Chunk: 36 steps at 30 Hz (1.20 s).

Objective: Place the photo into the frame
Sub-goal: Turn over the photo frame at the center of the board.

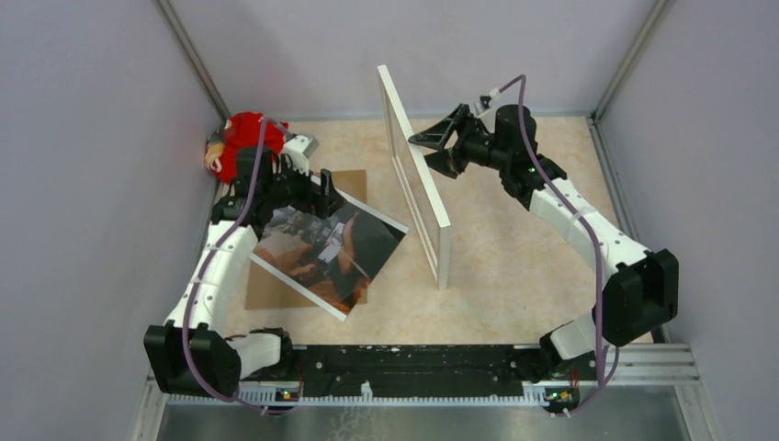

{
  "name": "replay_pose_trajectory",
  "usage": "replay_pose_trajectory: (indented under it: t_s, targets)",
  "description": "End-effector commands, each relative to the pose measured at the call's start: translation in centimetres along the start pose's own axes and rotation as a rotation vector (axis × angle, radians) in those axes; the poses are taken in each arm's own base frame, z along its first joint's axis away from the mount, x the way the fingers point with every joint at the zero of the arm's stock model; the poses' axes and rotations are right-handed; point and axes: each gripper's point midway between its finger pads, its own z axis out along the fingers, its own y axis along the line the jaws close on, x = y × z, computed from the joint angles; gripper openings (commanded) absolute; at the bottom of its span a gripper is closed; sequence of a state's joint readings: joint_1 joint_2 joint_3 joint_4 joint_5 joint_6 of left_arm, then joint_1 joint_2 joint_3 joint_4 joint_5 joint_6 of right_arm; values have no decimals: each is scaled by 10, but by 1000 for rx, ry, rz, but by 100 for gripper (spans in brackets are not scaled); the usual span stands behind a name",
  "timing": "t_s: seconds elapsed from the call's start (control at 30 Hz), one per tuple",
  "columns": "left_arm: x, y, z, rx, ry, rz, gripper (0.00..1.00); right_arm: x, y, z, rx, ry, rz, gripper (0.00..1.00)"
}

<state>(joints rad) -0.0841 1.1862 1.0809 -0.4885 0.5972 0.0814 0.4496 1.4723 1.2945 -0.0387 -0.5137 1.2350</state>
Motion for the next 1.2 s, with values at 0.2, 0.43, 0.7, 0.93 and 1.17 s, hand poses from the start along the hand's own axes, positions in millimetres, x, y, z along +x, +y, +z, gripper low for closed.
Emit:
replay_pose_trajectory:
  t_s: [0.2, 0.43, 0.7, 0.93, 1.17]
  targets:
    - [-19, -8, -3, 4, -63, 39, 99, -28, 47, -40, -16, -59, -224, 75]
    - [-19, -7, -4, -12, -63, 49, 99, -36, 53, -42, 7, -43, -280, 74]
    - [-18, -7, -5, -18, -66, 54, 99, -44, 37, -43, 120, -26, -338, 74]
    - [-51, -32, 28, 73, -125, -28, 99, -31, 39, -35, 104, 24, -383, 77]
    - [-95, -29, 80, 67, -92, -25, 99, -7, 44, -30, 91, 69, -436, 85]
